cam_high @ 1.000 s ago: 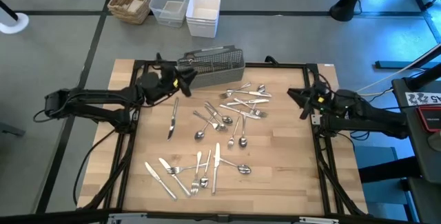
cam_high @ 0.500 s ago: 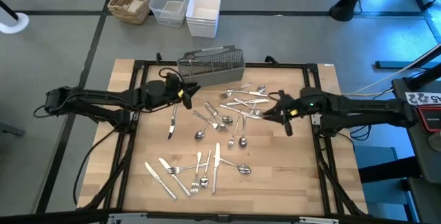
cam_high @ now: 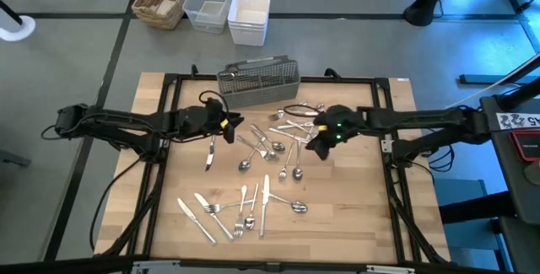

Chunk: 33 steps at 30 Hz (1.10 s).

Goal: Sort silverware
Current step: Put the silver spoon into the silverware rack

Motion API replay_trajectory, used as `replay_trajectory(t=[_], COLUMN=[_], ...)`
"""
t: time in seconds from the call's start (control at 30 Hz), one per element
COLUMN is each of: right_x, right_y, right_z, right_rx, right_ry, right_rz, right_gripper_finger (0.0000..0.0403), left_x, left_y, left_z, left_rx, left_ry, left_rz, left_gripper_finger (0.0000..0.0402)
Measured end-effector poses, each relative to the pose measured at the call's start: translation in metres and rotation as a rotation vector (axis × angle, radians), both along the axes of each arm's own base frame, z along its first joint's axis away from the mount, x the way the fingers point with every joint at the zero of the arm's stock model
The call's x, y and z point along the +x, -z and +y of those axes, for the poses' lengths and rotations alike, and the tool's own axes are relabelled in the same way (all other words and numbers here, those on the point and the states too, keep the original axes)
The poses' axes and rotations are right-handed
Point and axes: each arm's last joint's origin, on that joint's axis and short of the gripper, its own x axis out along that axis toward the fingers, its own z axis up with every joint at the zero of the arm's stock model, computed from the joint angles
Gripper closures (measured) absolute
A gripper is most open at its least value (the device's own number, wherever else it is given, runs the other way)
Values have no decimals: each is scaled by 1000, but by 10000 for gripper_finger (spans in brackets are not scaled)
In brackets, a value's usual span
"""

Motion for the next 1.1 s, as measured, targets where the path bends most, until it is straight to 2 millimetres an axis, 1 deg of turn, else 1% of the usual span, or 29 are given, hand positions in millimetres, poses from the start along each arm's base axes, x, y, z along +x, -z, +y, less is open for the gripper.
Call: replay_trajectory(t=[0.13, 0.27, 0.43, 0.53, 0.77, 0.87, 1.1], right_x=[12, 21, 30, 33, 41, 43, 44], right_y=[17, 37, 61, 70, 82, 85, 85], right_z=[0, -1, -2, -3, -5, -6, -6], right_rx=[135, 219, 252, 255, 251, 243, 248], right_ry=[73, 160, 237, 276, 360, 370, 374], right_rz=[115, 225, 334, 369, 379, 377, 368], right_gripper_finger=[327, 327, 327, 327, 327, 327, 327], left_x=[0, 1, 1, 1, -2, -3, -3], left_y=[0, 0, 0, 0, 5, 7, 9], left_z=[-3, -4, -5, -5, -6, -6, -6], left_rx=[17, 19, 22, 22, 15, 15, 14], left_ry=[19, 28, 34, 34, 34, 34, 35], left_rz=[9, 11, 11, 14, 69, 94, 111], left_gripper_finger=[286, 286, 286, 286, 286, 286, 286])
